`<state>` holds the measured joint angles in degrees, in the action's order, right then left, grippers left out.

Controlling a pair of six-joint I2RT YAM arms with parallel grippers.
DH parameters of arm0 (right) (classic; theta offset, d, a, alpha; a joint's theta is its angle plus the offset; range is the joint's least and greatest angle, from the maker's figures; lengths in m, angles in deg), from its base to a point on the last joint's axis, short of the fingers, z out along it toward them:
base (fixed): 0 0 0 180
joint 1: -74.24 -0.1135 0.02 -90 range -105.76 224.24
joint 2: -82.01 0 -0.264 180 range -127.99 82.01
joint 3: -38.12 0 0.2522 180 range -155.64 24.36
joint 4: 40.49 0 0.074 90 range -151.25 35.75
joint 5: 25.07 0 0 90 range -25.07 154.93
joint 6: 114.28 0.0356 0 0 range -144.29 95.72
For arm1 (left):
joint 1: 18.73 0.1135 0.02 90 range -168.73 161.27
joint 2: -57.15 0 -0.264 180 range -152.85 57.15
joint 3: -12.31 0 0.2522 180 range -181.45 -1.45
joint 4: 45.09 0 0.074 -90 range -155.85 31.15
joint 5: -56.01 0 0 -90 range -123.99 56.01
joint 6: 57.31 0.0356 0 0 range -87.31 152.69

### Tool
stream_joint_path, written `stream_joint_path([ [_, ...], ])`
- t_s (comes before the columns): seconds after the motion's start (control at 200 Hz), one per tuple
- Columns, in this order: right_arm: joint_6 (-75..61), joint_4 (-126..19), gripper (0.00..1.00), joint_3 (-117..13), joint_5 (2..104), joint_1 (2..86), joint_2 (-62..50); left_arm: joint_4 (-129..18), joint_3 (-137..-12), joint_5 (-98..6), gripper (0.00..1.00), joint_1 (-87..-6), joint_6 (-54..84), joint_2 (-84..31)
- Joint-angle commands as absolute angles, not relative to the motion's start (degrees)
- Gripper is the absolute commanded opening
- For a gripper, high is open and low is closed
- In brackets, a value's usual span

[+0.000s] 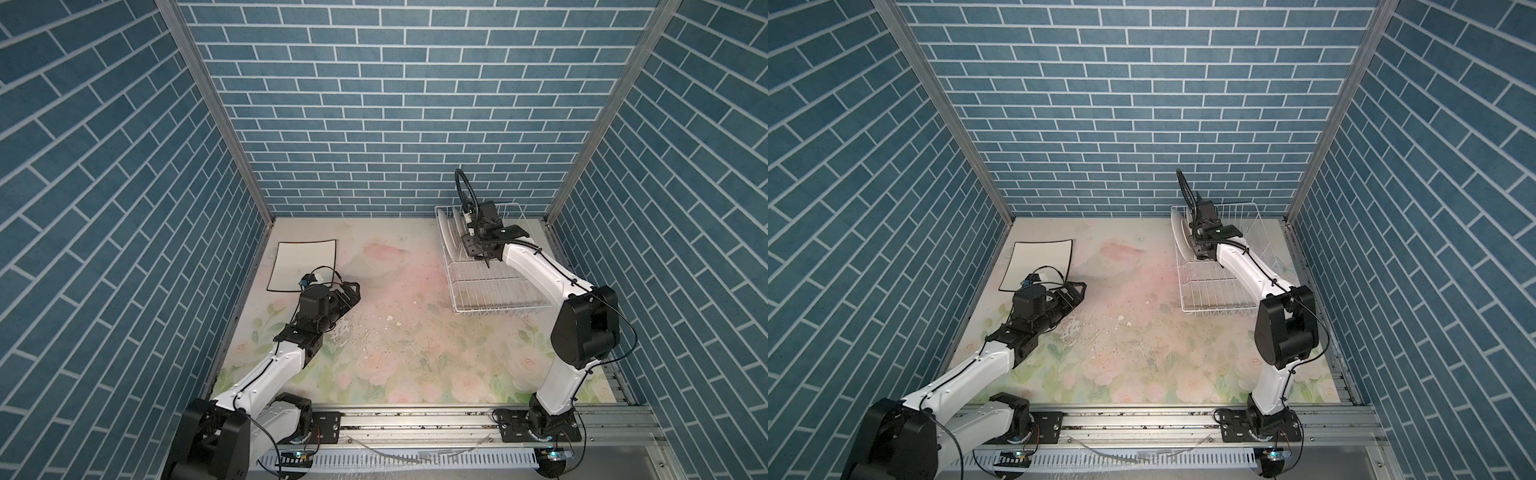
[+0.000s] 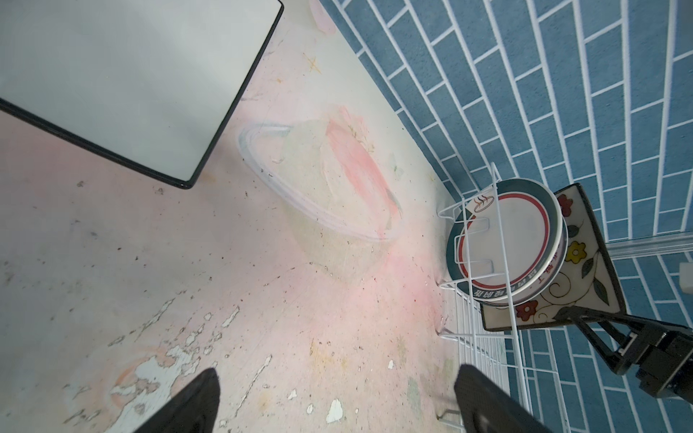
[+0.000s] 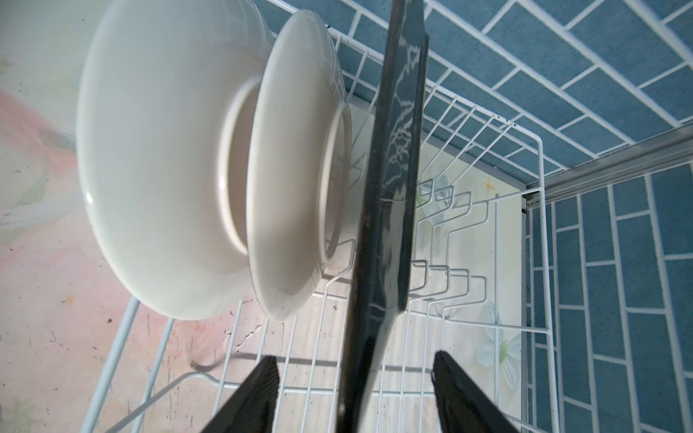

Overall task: Unload the plates from the dish rack
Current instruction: Pick up the plate from the dish rack.

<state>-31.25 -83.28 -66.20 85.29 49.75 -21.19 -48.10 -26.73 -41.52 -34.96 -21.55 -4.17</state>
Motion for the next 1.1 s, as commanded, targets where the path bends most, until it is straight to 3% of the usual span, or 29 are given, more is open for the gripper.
stream_joint_path([
  [0.0, -34.9, -77.3, 0.64, -64.1, 85.2, 50.1, -20.9, -46.6, -28.8, -42.2, 1.0, -35.9, -21.9, -4.9],
  [0.205, -35.6, -73.1, 0.61, -60.5, 85.3, 51.0, -20.7, -47.1, -29.1, -41.4, 1.0, -36.9, -21.7, -5.1],
  [0.445, -36.9, -66.1, 0.48, -56.0, 88.2, 51.2, -19.4, -47.5, -30.0, -41.0, 1.0, -37.7, -21.7, -5.6],
  [1.095, -37.6, -59.0, 0.28, -53.1, 90.1, 51.6, -20.0, -47.6, -31.2, -39.9, 1.0, -40.3, -21.4, -7.7],
])
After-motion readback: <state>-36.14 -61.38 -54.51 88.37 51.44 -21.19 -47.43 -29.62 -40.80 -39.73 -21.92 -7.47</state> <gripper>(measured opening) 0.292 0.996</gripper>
